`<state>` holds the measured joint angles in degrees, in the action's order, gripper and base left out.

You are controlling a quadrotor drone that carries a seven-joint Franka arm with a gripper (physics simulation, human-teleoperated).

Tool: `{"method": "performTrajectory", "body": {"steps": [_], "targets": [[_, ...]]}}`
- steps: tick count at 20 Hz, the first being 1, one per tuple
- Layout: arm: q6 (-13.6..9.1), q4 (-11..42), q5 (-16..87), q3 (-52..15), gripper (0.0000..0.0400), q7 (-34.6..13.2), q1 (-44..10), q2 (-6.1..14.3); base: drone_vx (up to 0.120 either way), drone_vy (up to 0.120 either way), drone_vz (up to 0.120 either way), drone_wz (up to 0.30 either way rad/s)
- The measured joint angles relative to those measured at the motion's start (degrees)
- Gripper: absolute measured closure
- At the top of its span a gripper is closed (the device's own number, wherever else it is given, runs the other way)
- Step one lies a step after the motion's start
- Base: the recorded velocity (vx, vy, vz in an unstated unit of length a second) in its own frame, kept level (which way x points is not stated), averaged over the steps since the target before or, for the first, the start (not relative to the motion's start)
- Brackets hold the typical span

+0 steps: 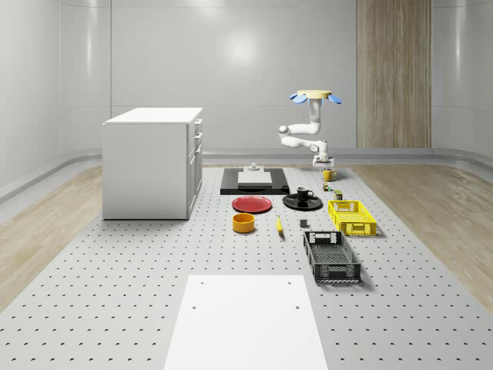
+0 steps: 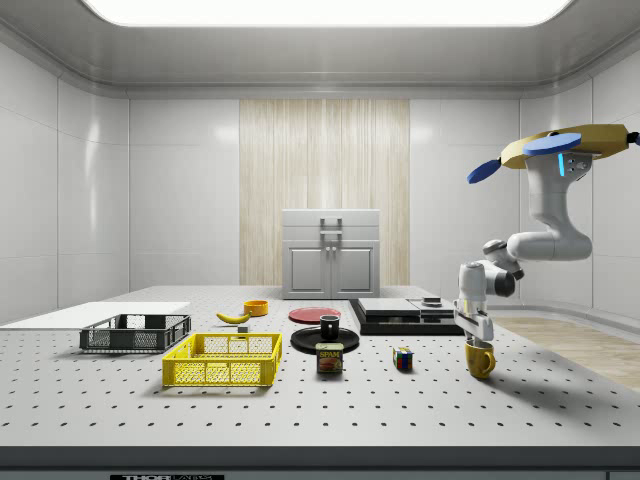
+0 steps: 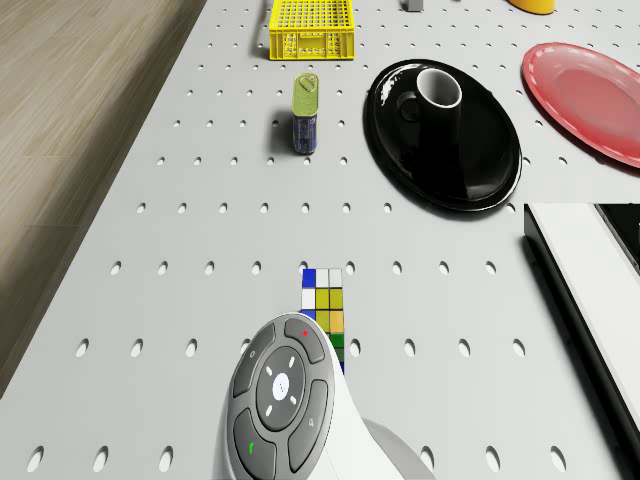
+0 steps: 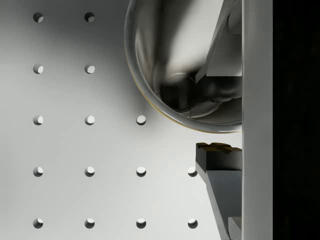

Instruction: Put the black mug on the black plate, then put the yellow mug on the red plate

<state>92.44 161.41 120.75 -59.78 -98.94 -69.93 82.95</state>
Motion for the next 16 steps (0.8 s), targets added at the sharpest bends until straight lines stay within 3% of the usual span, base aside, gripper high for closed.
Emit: {"method": "performTrajectory", "body": {"steps": [9,16], "targets": [[-1.28,0.8,-1.16,-1.39,0.0289,0.19,0.67,-0.53,0.0,0.0,0.0,0.0],[-3.49,2.54,-5.05,-5.55,0.029,0.04,1.5,-0.87,0.0,0.0,0.12,0.0]]}}
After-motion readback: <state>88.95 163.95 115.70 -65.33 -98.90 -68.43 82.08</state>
